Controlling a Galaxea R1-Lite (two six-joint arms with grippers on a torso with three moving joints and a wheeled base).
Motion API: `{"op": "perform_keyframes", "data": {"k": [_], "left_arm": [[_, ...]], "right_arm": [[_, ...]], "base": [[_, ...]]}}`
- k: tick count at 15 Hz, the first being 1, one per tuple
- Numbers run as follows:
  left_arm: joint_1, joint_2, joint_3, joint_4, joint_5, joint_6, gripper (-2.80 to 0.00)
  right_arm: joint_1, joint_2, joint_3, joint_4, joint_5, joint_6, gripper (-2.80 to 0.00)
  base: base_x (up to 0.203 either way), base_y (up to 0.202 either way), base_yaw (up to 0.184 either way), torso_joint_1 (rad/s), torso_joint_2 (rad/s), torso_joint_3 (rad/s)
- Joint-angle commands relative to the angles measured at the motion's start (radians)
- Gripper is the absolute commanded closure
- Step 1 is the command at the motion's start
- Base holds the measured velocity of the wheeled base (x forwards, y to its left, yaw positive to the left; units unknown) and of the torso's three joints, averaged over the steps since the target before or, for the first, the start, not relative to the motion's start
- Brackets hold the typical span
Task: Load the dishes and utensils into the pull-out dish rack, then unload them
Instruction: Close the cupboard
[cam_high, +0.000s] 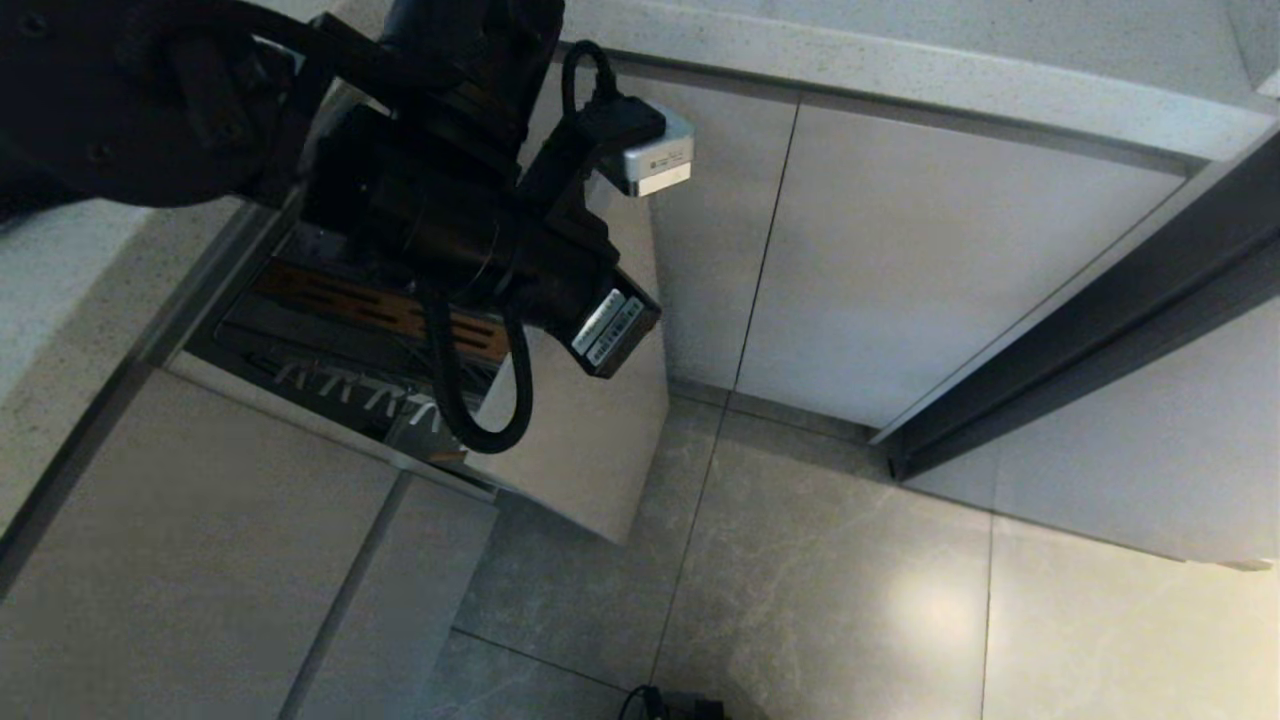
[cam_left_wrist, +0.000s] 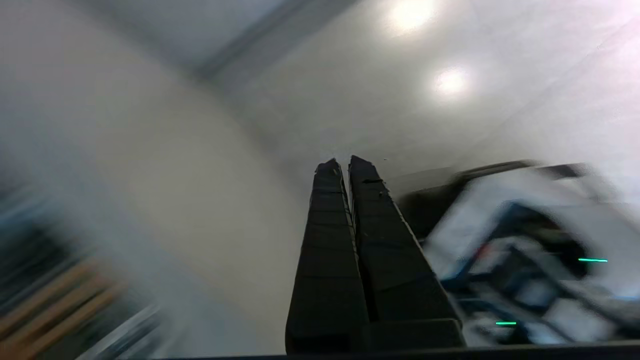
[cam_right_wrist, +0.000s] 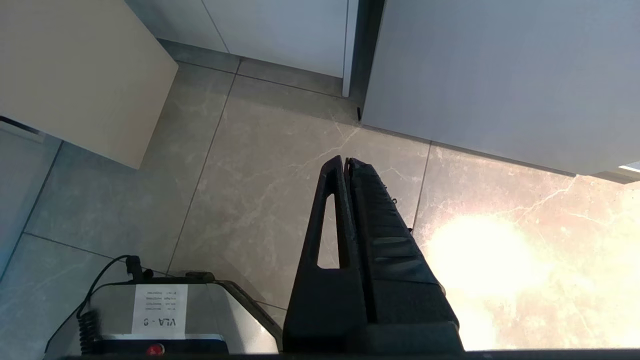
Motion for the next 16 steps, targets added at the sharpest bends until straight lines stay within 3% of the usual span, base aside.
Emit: {"op": "perform_keyframes", "data": {"k": [1,11,16], "left_arm": [[0.01,-0.009,0.001,0.006,0.109,0.05,0.0],[0.013,0.0,0.006,0.008,0.314,0.134,0.0],[0.014,0.004,0.008,0.008,0.346,0.136,0.0]], "right_arm": [[0.0,-0.001,0.0,0.0,0.0,0.0,0.0],[0.0,-0.001,0.0,0.0,0.0,0.0,0.0],[0.0,-0.001,0.0,0.0,0.0,0.0,0.0]], "base": [[0.0,0.0,0.0,0.0,0.0,0.0],[0.0,0.0,0.0,0.0,0.0,0.0],[0.0,0.0,0.0,0.0,0.0,0.0]]}}
